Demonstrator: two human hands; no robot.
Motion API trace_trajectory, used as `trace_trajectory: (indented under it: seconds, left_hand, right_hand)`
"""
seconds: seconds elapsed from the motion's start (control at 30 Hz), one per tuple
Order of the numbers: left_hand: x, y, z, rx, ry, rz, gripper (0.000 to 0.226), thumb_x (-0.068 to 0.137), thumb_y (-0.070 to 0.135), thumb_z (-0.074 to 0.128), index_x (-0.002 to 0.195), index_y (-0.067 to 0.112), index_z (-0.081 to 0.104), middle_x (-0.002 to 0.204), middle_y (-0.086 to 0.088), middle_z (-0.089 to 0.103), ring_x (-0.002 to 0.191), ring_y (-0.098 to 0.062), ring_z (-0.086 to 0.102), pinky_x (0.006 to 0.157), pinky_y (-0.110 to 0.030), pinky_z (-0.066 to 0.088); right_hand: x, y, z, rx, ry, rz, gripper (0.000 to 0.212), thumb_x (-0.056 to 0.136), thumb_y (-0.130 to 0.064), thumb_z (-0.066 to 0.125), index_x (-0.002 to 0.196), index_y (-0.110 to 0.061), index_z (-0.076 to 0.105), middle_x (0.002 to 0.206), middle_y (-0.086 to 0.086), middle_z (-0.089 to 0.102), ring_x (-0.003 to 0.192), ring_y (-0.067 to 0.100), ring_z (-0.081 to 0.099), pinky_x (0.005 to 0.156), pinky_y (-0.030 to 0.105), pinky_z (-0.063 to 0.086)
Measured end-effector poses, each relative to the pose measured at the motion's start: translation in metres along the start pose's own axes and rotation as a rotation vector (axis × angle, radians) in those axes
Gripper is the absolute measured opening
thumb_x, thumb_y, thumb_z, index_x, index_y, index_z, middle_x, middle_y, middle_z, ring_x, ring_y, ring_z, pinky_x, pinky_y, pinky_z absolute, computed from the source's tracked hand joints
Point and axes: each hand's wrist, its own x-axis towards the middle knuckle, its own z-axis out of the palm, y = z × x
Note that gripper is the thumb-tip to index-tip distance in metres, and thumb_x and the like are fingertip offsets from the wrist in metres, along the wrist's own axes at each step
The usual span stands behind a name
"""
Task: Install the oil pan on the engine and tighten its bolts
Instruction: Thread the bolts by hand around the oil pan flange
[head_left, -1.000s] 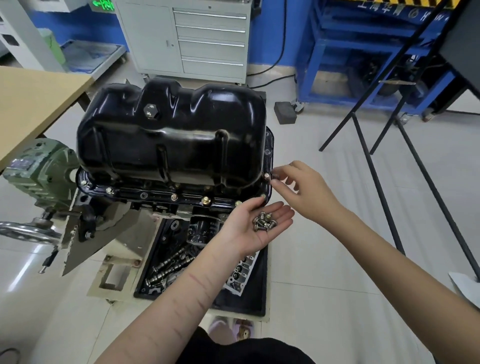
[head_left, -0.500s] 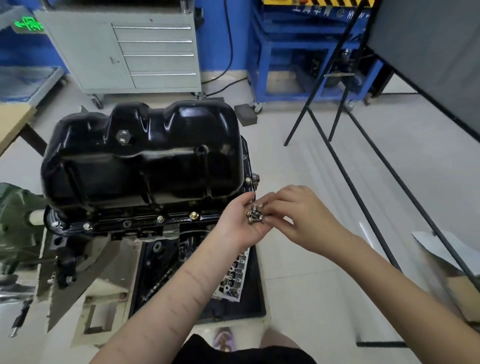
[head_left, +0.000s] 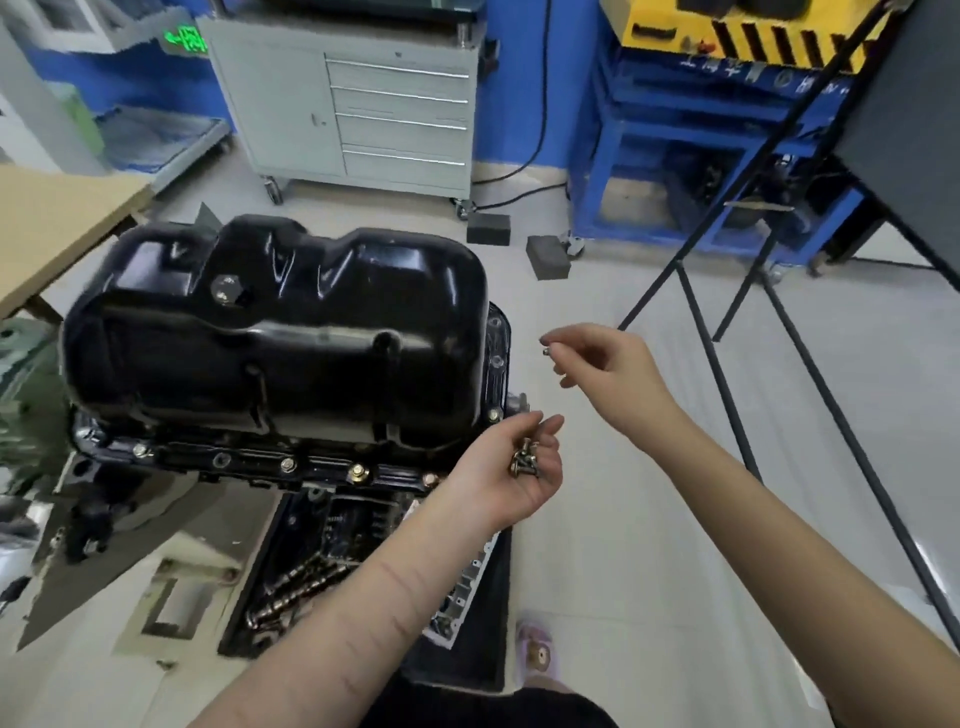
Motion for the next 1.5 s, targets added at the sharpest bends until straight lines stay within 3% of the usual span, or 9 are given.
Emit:
trace_trajectory:
  seconds: [0.17, 0.3, 0.47, 0.63, 0.8, 0.93, 1.13, 1.37, 1.5]
  left_hand:
    - [0.019, -0.005, 0.007, -0.094, 0.036, 0.059, 0.030, 0.092, 0.022, 0.050, 0.076, -0.002, 0.058, 0.049, 0.002, 0.039, 0.030, -0.007, 0.035, 0.032, -0.010, 0.032]
    - [0.024, -0.005, 0.010, -0.148, 0.082, 0.163, 0.033, 0.087, 0.035, 0.058, 0.091, 0.002, 0.058, 0.042, 0.003, 0.040, 0.032, -0.005, 0.035, 0.035, -0.010, 0.035]
    - [0.032, -0.006, 0.013, -0.200, 0.101, 0.213, 0.026, 0.089, 0.030, 0.056, 0.102, 0.007, 0.052, 0.042, 0.003, 0.046, 0.042, -0.004, 0.036, 0.036, -0.010, 0.035]
    - [0.035, -0.004, 0.011, -0.188, 0.093, 0.212, 0.022, 0.091, 0.024, 0.053, 0.074, 0.011, 0.051, 0.047, 0.000, 0.050, 0.033, -0.007, 0.037, 0.036, -0.010, 0.034]
    - [0.036, -0.004, 0.008, -0.188, 0.080, 0.190, 0.025, 0.091, 0.025, 0.052, 0.073, 0.009, 0.049, 0.057, 0.002, 0.038, 0.032, -0.008, 0.037, 0.036, -0.011, 0.034]
    - [0.034, -0.003, 0.009, -0.183, 0.065, 0.181, 0.042, 0.092, 0.025, 0.051, 0.058, 0.003, 0.060, 0.053, 0.002, 0.036, 0.032, -0.009, 0.037, 0.036, -0.011, 0.035]
    - [0.032, -0.003, 0.007, -0.137, 0.054, 0.186, 0.059, 0.093, 0.026, 0.050, 0.041, 0.001, 0.061, 0.044, 0.002, 0.039, 0.031, -0.009, 0.039, 0.036, -0.011, 0.038]
    - [0.032, -0.002, 0.006, -0.138, 0.060, 0.156, 0.057, 0.093, 0.028, 0.050, 0.047, -0.003, 0.065, 0.043, 0.001, 0.040, 0.030, -0.009, 0.039, 0.036, -0.011, 0.037]
    - [0.032, -0.001, 0.008, -0.135, 0.080, 0.137, 0.040, 0.093, 0.027, 0.050, 0.073, -0.005, 0.063, 0.043, -0.001, 0.042, 0.030, -0.009, 0.039, 0.036, -0.011, 0.038]
  right_hand:
    - [0.047, 0.019, 0.012, -0.317, -0.167, -0.110, 0.019, 0.086, -0.008, 0.061, 0.104, -0.004, 0.067, 0.091, 0.009, 0.062, 0.084, 0.021, 0.060, 0.081, 0.028, 0.046]
    - [0.060, 0.023, 0.026, -0.546, -0.289, -0.292, 0.018, 0.084, -0.007, 0.062, 0.100, -0.002, 0.068, 0.093, 0.016, 0.062, 0.087, 0.028, 0.057, 0.076, 0.026, 0.037]
    - [0.063, 0.027, 0.026, -0.659, -0.338, -0.369, 0.020, 0.086, -0.009, 0.060, 0.102, -0.001, 0.066, 0.097, 0.016, 0.060, 0.093, 0.028, 0.055, 0.075, 0.024, 0.035]
    - [0.060, 0.028, 0.032, -0.847, -0.375, -0.446, 0.019, 0.087, -0.003, 0.049, 0.098, 0.003, 0.063, 0.101, 0.016, 0.056, 0.096, 0.031, 0.051, 0.080, 0.042, 0.042]
    - [0.058, 0.028, 0.032, -0.790, -0.381, -0.396, 0.022, 0.089, -0.002, 0.046, 0.099, 0.006, 0.064, 0.103, 0.020, 0.057, 0.097, 0.034, 0.052, 0.082, 0.041, 0.040]
    - [0.055, 0.026, 0.031, -0.709, -0.343, -0.363, 0.022, 0.088, 0.001, 0.047, 0.102, 0.005, 0.063, 0.099, 0.021, 0.059, 0.095, 0.032, 0.054, 0.080, 0.036, 0.041]
    - [0.053, 0.023, 0.034, -0.760, -0.329, -0.319, 0.017, 0.086, -0.003, 0.048, 0.103, 0.001, 0.048, 0.091, 0.018, 0.059, 0.083, 0.035, 0.053, 0.072, 0.045, 0.044]
    - [0.054, 0.027, 0.034, -0.738, -0.305, -0.321, 0.022, 0.090, -0.018, 0.055, 0.095, 0.002, 0.062, 0.093, 0.016, 0.058, 0.092, 0.028, 0.052, 0.076, 0.034, 0.039]
    - [0.055, 0.028, 0.032, -0.823, -0.278, -0.388, 0.028, 0.091, -0.024, 0.055, 0.094, 0.003, 0.062, 0.092, 0.018, 0.057, 0.092, 0.030, 0.051, 0.071, 0.037, 0.037]
